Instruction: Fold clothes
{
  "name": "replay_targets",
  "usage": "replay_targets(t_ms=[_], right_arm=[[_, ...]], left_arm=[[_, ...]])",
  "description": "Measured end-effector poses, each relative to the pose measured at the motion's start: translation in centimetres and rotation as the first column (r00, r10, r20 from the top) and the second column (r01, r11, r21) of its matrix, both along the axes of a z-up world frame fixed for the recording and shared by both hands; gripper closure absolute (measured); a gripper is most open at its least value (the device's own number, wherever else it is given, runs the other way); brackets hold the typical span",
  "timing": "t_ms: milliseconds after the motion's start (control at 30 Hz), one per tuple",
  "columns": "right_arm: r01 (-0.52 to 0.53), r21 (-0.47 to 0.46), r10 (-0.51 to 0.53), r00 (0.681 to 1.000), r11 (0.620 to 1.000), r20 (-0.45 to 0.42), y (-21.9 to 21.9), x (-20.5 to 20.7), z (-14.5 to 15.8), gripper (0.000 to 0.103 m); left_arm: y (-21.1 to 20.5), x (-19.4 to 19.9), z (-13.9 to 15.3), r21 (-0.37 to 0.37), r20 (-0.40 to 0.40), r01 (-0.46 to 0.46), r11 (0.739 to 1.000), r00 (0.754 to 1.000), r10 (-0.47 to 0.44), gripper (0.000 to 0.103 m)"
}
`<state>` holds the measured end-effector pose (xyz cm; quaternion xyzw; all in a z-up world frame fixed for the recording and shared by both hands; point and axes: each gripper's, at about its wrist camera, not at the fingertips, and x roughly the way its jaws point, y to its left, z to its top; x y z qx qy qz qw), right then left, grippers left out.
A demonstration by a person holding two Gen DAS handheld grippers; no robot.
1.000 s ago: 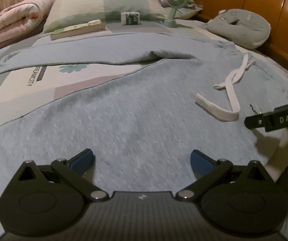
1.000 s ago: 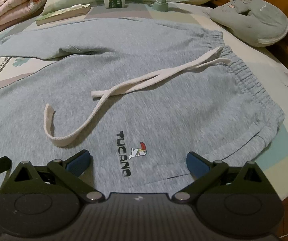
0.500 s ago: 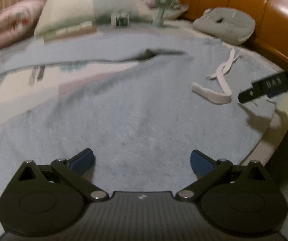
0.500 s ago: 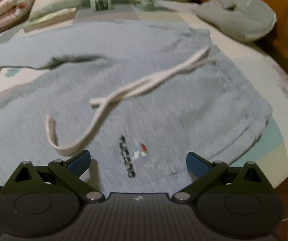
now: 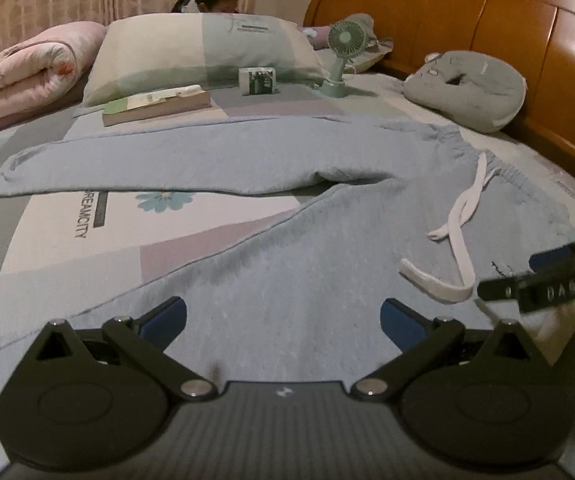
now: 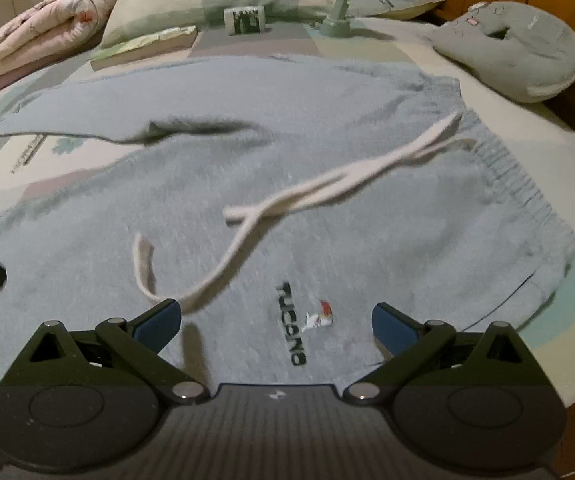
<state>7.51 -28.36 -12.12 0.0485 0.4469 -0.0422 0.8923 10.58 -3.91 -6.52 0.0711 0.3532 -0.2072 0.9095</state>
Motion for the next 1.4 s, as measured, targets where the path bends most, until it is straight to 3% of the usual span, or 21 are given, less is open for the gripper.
replay_targets(t_ms=[133, 233, 367, 567, 733, 867, 1000, 1067, 1133, 1233, 1333, 1400], right_arm=[[-0.023, -0.016, 0.023, 1.0, 1.0, 0.016, -0.2, -0.5, -0.7, 0.0], [-0.029, -0.015, 0.03, 0.999, 0.999, 0.022, -0.3, -0.1, 0.4, 0.0], [-0.07, 0.009, 0.068, 0.992, 0.998, 0.105, -0.2, 0.9, 3.1, 0.0], [-0.203, 0.052, 0.186, 0.955, 0.978, 0.232, 1.1, 4.4, 6.6, 0.0], [-0.28, 0.051, 0.26, 0.934, 0.959, 0.245, 2.8, 8.3, 6.6, 0.0], [-0.305, 0.064, 0.283, 0.93, 0.95, 0.234, 3.9, 10.9, 6.1, 0.0], [-0.313, 0.059, 0.293, 0.93, 0.948, 0.223, 4.3, 12.5, 5.3, 0.0], [-0.309, 0.049, 0.292, 0.932, 0.95, 0.213, 4.3, 13.0, 4.8, 0.0], [-0.297, 0.035, 0.285, 0.938, 0.954, 0.198, 4.2, 13.6, 4.2, 0.0], [-0.273, 0.033, 0.264, 0.949, 0.961, 0.169, 3.6, 14.1, 3.2, 0.0], [-0.242, 0.03, 0.235, 0.96, 0.97, 0.153, 2.7, 14.1, 2.6, 0.0], [-0.206, 0.032, 0.2, 0.968, 0.978, 0.15, 2.0, 13.8, 2.4, 0.0]], left_arm=[[-0.4, 1.2, -1.0, 0.017, -0.044, -0.002, 1.0, 0.999, 0.003, 0.001], [0.0, 2.5, -1.0, 0.029, -0.056, 0.004, 1.0, 0.998, -0.002, 0.001], [2.0, 4.8, 0.5, 0.046, -0.039, -0.005, 0.999, 0.999, 0.007, 0.001], [7.9, 10.5, 4.3, 0.03, 0.0, -0.048, 0.998, 0.999, 0.048, 0.001], [14.6, 18.8, 4.9, 0.034, 0.023, -0.183, 0.983, 0.983, 0.182, 0.001], [18.7, 26.5, 3.9, -0.051, -0.011, -0.28, 0.959, 0.96, 0.28, 0.001], [21.3, 32.9, 1.5, -0.204, -0.147, -0.289, 0.935, 0.954, 0.263, 0.001], [22.1, 35.0, 0.4, -0.268, -0.177, -0.296, 0.917, 0.951, 0.255, 0.001], [23.2, 36.7, -0.9, -0.322, -0.205, -0.328, 0.888, 0.94, 0.272, 0.001], [25.0, 38.3, -3.0, -0.302, -0.268, -0.399, 0.865, 0.907, 0.325, 0.001], [26.2, 38.2, -3.4, -0.251, -0.185, -0.47, 0.846, 0.881, 0.435, 0.001], [27.0, 38.5, -3.7, -0.17, -0.157, -0.558, 0.812, 0.829, 0.537, 0.001]])
